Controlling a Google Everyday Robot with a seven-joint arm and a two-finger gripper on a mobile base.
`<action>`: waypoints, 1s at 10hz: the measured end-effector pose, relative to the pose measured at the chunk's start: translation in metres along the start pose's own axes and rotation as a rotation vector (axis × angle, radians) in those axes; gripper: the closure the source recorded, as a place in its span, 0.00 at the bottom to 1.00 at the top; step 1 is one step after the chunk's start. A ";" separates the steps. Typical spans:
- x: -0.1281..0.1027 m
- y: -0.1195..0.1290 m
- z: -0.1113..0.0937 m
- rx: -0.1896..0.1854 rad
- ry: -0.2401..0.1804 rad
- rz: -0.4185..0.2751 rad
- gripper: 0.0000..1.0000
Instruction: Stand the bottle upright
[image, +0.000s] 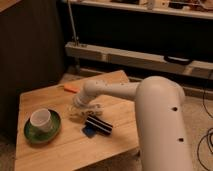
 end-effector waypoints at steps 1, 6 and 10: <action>-0.009 -0.002 -0.010 0.017 -0.021 -0.010 0.48; -0.041 -0.008 -0.047 0.053 -0.033 -0.022 0.44; -0.001 0.003 -0.028 0.043 0.001 0.047 0.20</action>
